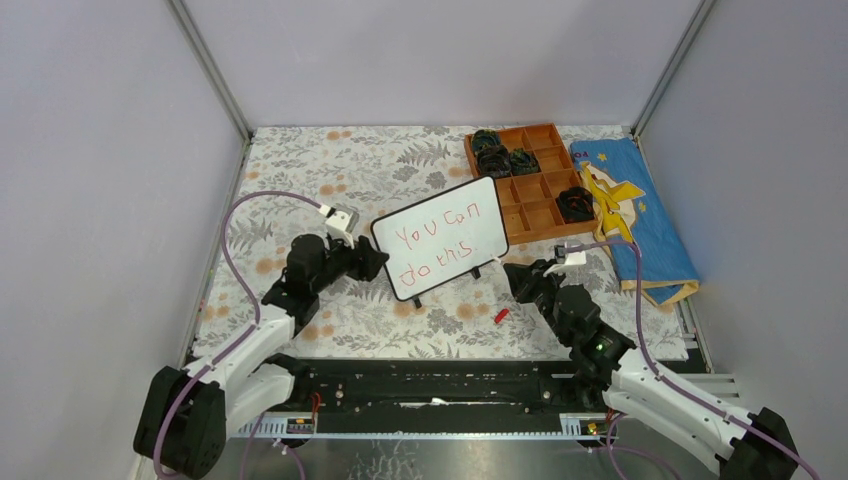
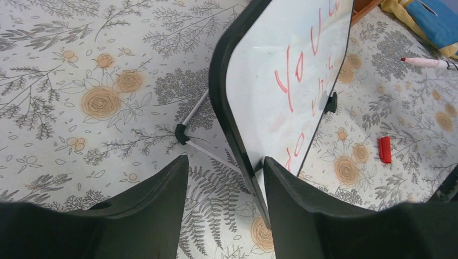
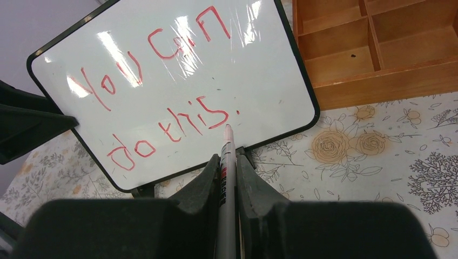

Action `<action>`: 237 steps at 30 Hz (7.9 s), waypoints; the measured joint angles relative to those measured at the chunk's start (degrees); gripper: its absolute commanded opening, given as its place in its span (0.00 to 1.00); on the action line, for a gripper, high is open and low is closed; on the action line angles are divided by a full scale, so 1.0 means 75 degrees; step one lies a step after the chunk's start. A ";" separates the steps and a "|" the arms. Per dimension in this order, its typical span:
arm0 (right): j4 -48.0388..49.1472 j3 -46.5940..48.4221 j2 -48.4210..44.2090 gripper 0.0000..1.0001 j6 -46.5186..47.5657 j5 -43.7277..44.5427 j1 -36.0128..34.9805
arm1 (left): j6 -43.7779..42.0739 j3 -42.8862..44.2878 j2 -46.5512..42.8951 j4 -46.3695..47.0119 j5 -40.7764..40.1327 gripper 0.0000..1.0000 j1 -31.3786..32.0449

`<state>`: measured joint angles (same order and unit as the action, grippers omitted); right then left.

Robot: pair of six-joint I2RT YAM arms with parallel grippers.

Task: Write a sentence on the whiteboard
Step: Close the whiteboard marker at the center of the board.

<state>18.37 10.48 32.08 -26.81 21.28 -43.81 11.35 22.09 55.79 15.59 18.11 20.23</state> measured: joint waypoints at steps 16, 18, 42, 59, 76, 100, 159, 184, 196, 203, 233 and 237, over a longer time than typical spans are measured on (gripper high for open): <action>-0.0152 0.0122 -0.0003 0.00 0.0085 0.0000 0.0000 | -0.0137 -0.0181 -0.0691 -0.0236 -0.0256 0.20 0.0216; -0.0163 0.0122 -0.0003 0.00 0.0090 0.0000 0.0000 | -0.0149 -0.0181 -0.0720 -0.0259 -0.0283 0.18 0.0236; -0.0391 0.0122 -0.0329 0.00 0.0090 -0.0006 0.0000 | -0.0335 -0.0297 -0.1623 -0.0743 -0.1609 0.99 0.0618; -0.1778 0.1008 -0.0758 0.00 0.0283 -0.0137 0.0000 | 0.0836 0.0516 -0.3608 -0.2786 -0.7866 0.99 0.1335; -0.4602 0.2999 -0.0935 0.00 0.0006 0.0297 0.0000 | 0.2675 0.3381 -0.4436 -0.5563 -0.7810 0.99 0.1349; -0.5409 0.3246 -0.1932 0.00 0.0122 0.1113 0.0000 | 0.1338 0.5362 -0.1346 -0.7058 -0.2256 0.99 0.1547; -0.7548 0.3716 -0.3497 0.00 -0.1035 0.3302 0.0000 | 0.0968 0.9967 0.9352 -0.6927 -0.2381 0.44 0.5939; -0.7498 0.3713 -0.3628 0.00 -0.1005 0.3276 0.0000 | 0.0659 1.0153 0.9468 -0.7259 -0.2492 0.03 0.6012; -0.7495 0.3713 -0.3628 0.00 -0.0997 0.3133 0.0000 | 0.1099 0.9553 0.8897 -0.7128 -0.2457 0.00 0.5977; -0.6953 0.3716 -0.3622 0.00 -0.0475 0.2600 0.0000 | 0.1781 0.8702 0.6645 -0.6516 -0.2559 0.00 0.5744; 0.1647 0.3812 0.0688 0.00 -0.0516 -0.2477 -0.0154 | 0.5450 0.2859 -0.2063 0.1259 -0.4319 0.00 0.3858; 0.2008 0.4342 0.1632 0.00 0.0070 -0.2162 -0.0758 | 0.5572 0.2850 -0.2256 0.1518 -0.4526 0.00 0.3844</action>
<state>33.43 43.05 44.31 -26.28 5.06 -49.50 53.15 43.46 38.87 26.98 -15.84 49.06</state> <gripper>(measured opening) 0.177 0.200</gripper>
